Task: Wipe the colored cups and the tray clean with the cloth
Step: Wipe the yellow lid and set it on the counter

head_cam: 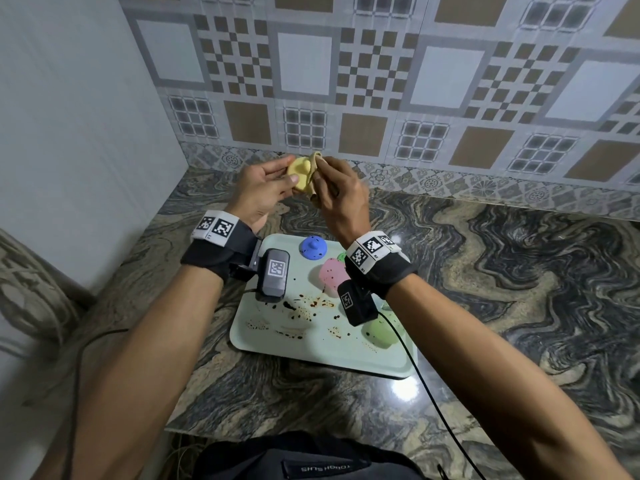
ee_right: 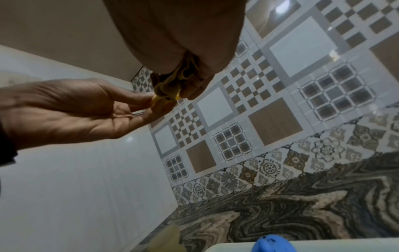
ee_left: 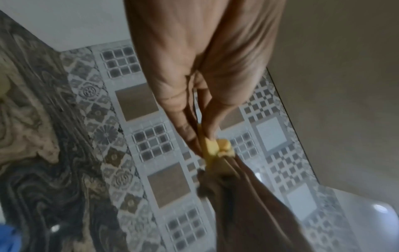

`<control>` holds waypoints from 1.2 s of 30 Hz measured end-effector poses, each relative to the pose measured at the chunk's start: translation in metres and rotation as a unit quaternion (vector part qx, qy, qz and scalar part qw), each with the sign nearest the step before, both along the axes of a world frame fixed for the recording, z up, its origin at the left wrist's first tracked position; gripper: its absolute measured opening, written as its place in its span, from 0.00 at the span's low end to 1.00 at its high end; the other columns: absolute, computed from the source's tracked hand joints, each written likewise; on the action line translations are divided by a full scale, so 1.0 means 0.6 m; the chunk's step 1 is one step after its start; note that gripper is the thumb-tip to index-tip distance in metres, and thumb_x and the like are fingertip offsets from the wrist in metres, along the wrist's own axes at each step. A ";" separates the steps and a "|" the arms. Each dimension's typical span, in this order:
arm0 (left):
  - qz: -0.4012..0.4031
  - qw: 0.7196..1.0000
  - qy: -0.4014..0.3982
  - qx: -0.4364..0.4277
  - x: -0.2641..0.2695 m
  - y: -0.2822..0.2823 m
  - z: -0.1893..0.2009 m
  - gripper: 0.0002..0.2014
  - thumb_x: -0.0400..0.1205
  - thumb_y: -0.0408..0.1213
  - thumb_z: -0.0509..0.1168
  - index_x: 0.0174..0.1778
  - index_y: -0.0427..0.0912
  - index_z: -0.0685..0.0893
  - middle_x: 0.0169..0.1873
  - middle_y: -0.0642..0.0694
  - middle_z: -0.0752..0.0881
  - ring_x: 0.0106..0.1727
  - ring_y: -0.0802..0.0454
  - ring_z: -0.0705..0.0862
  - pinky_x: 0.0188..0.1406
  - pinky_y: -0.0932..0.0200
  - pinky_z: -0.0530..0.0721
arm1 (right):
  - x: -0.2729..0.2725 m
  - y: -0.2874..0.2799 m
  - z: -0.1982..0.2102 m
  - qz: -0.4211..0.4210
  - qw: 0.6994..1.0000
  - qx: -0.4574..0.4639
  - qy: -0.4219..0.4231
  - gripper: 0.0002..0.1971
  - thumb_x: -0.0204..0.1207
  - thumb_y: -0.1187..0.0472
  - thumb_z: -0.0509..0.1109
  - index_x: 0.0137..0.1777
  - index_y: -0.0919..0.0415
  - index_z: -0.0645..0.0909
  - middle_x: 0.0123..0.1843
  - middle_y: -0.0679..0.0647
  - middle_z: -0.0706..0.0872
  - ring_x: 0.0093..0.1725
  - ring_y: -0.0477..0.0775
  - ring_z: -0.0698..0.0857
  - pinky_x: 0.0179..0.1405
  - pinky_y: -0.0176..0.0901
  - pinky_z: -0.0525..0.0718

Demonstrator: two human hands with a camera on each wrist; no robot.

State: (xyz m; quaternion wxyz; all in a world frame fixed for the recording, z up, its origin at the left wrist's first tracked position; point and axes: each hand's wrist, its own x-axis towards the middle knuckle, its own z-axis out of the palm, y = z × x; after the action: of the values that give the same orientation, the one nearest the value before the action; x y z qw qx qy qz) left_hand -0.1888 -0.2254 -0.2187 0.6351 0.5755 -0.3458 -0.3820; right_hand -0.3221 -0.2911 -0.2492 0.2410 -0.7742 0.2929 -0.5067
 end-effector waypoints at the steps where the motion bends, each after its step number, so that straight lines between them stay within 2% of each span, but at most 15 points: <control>1: -0.022 1.000 -0.007 0.007 0.008 0.003 0.004 0.23 0.80 0.20 0.66 0.72 0.31 0.77 0.61 0.40 0.86 0.59 0.48 0.87 0.61 0.52 0.86 | -0.002 -0.001 0.001 0.005 1.000 -0.003 0.000 0.14 0.83 0.65 0.68 0.66 0.67 0.86 0.64 0.58 0.88 0.58 0.46 0.86 0.60 0.30 0.83; 2: -0.051 0.999 -0.013 0.012 0.017 0.006 0.007 0.24 0.79 0.19 0.66 0.72 0.30 0.76 0.60 0.41 0.87 0.60 0.47 0.87 0.63 0.51 0.85 | -0.005 -0.002 0.004 0.011 1.000 -0.005 0.002 0.14 0.83 0.65 0.68 0.65 0.66 0.87 0.63 0.58 0.89 0.57 0.48 0.87 0.59 0.33 0.84; 4: -0.106 0.994 -0.018 0.009 0.030 0.011 0.014 0.25 0.79 0.17 0.64 0.73 0.30 0.74 0.58 0.44 0.87 0.57 0.52 0.88 0.59 0.55 0.87 | -0.006 -0.007 0.013 0.024 1.000 0.000 0.015 0.13 0.83 0.65 0.68 0.65 0.65 0.87 0.63 0.58 0.90 0.58 0.53 0.89 0.59 0.38 0.85; 6: -0.126 0.992 -0.027 0.007 0.033 0.011 0.019 0.25 0.79 0.16 0.64 0.73 0.33 0.74 0.56 0.47 0.87 0.54 0.55 0.89 0.55 0.58 0.88 | -0.004 -0.012 0.019 0.025 0.999 0.024 0.024 0.14 0.84 0.64 0.68 0.66 0.64 0.87 0.63 0.57 0.90 0.58 0.54 0.88 0.59 0.36 0.83; 8: -0.098 0.995 -0.030 0.001 0.032 0.007 0.017 0.21 0.79 0.19 0.66 0.69 0.33 0.79 0.51 0.50 0.91 0.52 0.56 0.90 0.54 0.60 0.88 | 0.000 -0.014 0.020 0.021 0.999 0.042 0.014 0.14 0.84 0.63 0.68 0.67 0.64 0.86 0.64 0.57 0.89 0.59 0.52 0.88 0.59 0.33 0.82; 11: -0.011 1.000 -0.009 -0.027 0.021 0.001 0.007 0.17 0.79 0.23 0.68 0.65 0.29 0.82 0.43 0.52 0.92 0.47 0.57 0.90 0.48 0.63 0.89 | 0.004 -0.007 0.015 0.017 1.000 0.022 -0.010 0.15 0.85 0.62 0.67 0.68 0.66 0.85 0.66 0.57 0.88 0.62 0.51 0.87 0.63 0.36 0.84; 15: -0.002 0.999 0.032 -0.030 -0.003 -0.005 -0.007 0.15 0.83 0.24 0.64 0.65 0.30 0.82 0.50 0.44 0.91 0.49 0.54 0.90 0.49 0.60 0.89 | 0.005 0.004 0.004 0.013 1.000 -0.001 -0.015 0.16 0.85 0.64 0.66 0.70 0.68 0.83 0.70 0.61 0.85 0.66 0.52 0.84 0.68 0.40 0.83; 17: -0.013 0.997 0.064 -0.034 -0.003 -0.006 -0.007 0.13 0.83 0.22 0.62 0.62 0.31 0.83 0.47 0.45 0.92 0.48 0.53 0.90 0.49 0.59 0.89 | 0.000 0.009 -0.004 0.014 1.000 -0.005 -0.003 0.18 0.86 0.62 0.65 0.72 0.66 0.82 0.73 0.61 0.82 0.69 0.54 0.83 0.70 0.40 0.81; 19: -0.016 0.994 0.094 -0.045 0.000 -0.007 -0.005 0.12 0.83 0.20 0.60 0.60 0.32 0.83 0.43 0.47 0.92 0.47 0.54 0.91 0.47 0.61 0.89 | -0.007 0.014 -0.011 0.021 1.000 -0.015 0.001 0.18 0.86 0.61 0.66 0.73 0.66 0.81 0.72 0.60 0.82 0.69 0.52 0.83 0.70 0.33 0.79; 21: -0.017 0.993 0.108 -0.047 0.001 -0.006 -0.003 0.13 0.84 0.20 0.59 0.62 0.31 0.82 0.44 0.47 0.92 0.48 0.55 0.90 0.47 0.62 0.88 | -0.011 0.019 -0.014 0.028 0.999 -0.033 0.004 0.18 0.85 0.63 0.67 0.73 0.68 0.81 0.71 0.62 0.82 0.67 0.53 0.83 0.69 0.26 0.75; 27: -0.070 0.994 0.071 -0.044 0.004 0.012 0.001 0.13 0.83 0.19 0.60 0.60 0.34 0.83 0.45 0.47 0.92 0.47 0.54 0.91 0.46 0.62 0.89 | -0.014 0.008 -0.011 0.038 0.995 -0.077 0.056 0.19 0.88 0.62 0.61 0.74 0.69 0.78 0.68 0.64 0.81 0.63 0.57 0.83 0.61 0.41 0.83; 31: -0.085 0.993 0.065 -0.046 0.013 0.013 -0.001 0.12 0.83 0.21 0.62 0.59 0.35 0.84 0.46 0.46 0.92 0.49 0.52 0.90 0.54 0.55 0.89 | -0.008 0.003 -0.005 0.039 0.996 -0.052 0.054 0.18 0.88 0.63 0.60 0.75 0.68 0.77 0.67 0.64 0.83 0.61 0.57 0.84 0.60 0.46 0.83; 34: -0.068 0.995 0.068 -0.040 0.012 0.011 -0.002 0.12 0.82 0.21 0.62 0.59 0.34 0.84 0.45 0.46 0.92 0.48 0.52 0.90 0.57 0.53 0.87 | -0.008 0.008 -0.004 0.057 0.997 -0.025 0.043 0.22 0.88 0.61 0.61 0.81 0.64 0.68 0.70 0.64 0.82 0.63 0.58 0.85 0.59 0.42 0.82; 36: -0.067 0.995 0.065 -0.043 0.012 0.012 -0.002 0.12 0.82 0.21 0.62 0.59 0.35 0.84 0.45 0.46 0.92 0.48 0.52 0.90 0.55 0.55 0.87 | -0.010 0.010 -0.007 0.060 0.996 -0.043 0.047 0.23 0.88 0.62 0.60 0.82 0.64 0.69 0.70 0.64 0.81 0.62 0.55 0.84 0.58 0.38 0.81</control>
State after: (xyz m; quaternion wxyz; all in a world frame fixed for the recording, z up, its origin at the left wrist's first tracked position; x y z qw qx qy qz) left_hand -0.1817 -0.2184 -0.2202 0.6535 0.4971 -0.3577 -0.4448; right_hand -0.3282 -0.2849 -0.2537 0.2233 -0.8229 0.2349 -0.4667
